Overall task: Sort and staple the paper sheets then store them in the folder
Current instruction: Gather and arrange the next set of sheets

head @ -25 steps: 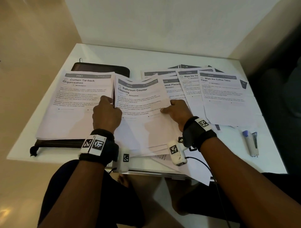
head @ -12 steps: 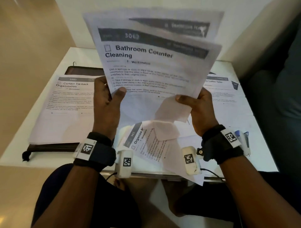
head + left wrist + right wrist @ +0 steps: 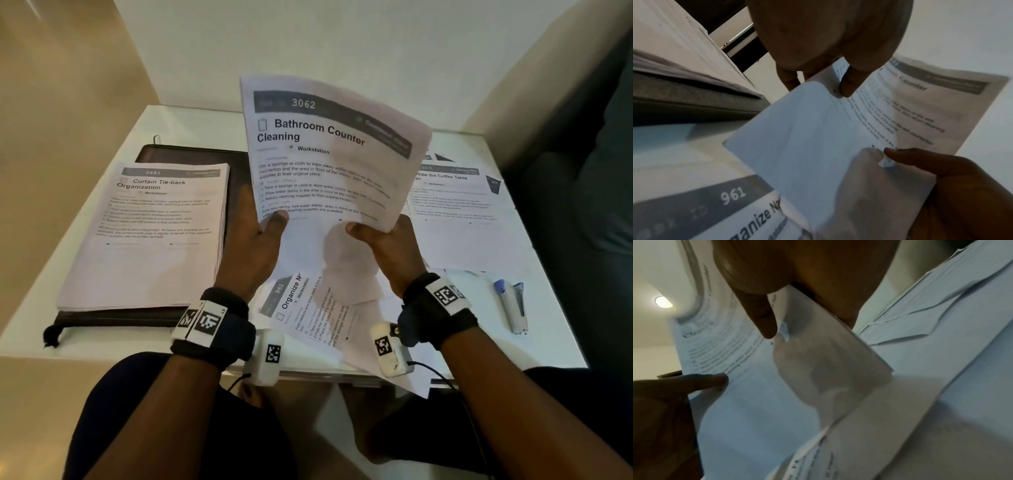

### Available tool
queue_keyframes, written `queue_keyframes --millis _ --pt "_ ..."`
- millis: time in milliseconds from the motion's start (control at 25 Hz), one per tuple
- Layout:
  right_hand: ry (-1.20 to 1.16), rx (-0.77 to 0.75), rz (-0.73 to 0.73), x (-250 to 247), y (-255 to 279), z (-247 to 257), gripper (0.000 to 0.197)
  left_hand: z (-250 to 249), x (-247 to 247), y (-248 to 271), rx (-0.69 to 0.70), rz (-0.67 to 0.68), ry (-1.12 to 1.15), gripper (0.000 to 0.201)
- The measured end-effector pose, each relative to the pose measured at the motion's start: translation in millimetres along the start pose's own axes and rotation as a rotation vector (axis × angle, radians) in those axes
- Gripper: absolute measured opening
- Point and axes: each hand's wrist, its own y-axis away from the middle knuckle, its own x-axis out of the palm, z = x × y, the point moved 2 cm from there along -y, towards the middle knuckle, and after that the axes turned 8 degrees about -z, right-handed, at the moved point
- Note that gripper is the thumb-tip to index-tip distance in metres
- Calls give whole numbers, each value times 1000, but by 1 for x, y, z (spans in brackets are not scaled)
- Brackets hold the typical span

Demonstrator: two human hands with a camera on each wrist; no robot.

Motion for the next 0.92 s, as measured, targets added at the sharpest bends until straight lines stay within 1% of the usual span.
queue_keyframes --millis 40,80,120,160,200,280,320,360,400,480,560,640,720,760,800,840,920 --pt "-5 -3 -4 0 -3 0 20 0 -4 -3 22 -27 -21 35" --pt "4 -4 -15 -2 -6 0 21 3 -10 -7 34 -73 -31 35" --pt "64 -3 -30 -5 -7 -1 27 7 -17 -11 25 -131 -28 35" --pt "191 -4 -35 -9 -5 -3 35 12 -24 -15 -5 -193 -12 35" --pt "377 -10 -3 -12 -1 -8 44 18 -29 -20 -57 -250 4 35" --pt "756 -21 178 -10 16 -28 60 28 -37 -24 -164 -300 18 36" --pt "878 -33 266 -7 26 -37 65 32 -39 -24 -203 -306 11 36" --pt "946 -56 319 -5 33 -44 67 35 -42 -24 -232 -319 -13 36" --pt "976 -92 336 -4 38 -50 66 37 -45 -24 -247 -341 -39 37" --pt "985 -136 307 -4 39 -52 56 39 -49 -25 -274 -382 -53 42" --pt "1006 -154 286 -5 38 -49 42 38 -51 -25 -296 -389 -23 45" --pt "1034 -188 309 -3 38 -49 29 36 -51 -25 -317 -390 19 46" --pt "1047 -206 316 -2 37 -50 19 35 -49 -26 -350 -389 65 45" --pt "1030 -202 298 -3 36 -50 17 34 -47 -26 -372 -383 90 44" --pt "981 -194 256 -4 36 -49 16 33 -47 -26 -391 -379 116 41" --pt "897 -183 186 -6 35 -47 14 31 -47 -26 -412 -376 139 40" --pt "700 -171 7 -13 34 -41 11 30 -46 -27 -446 -374 167 38"
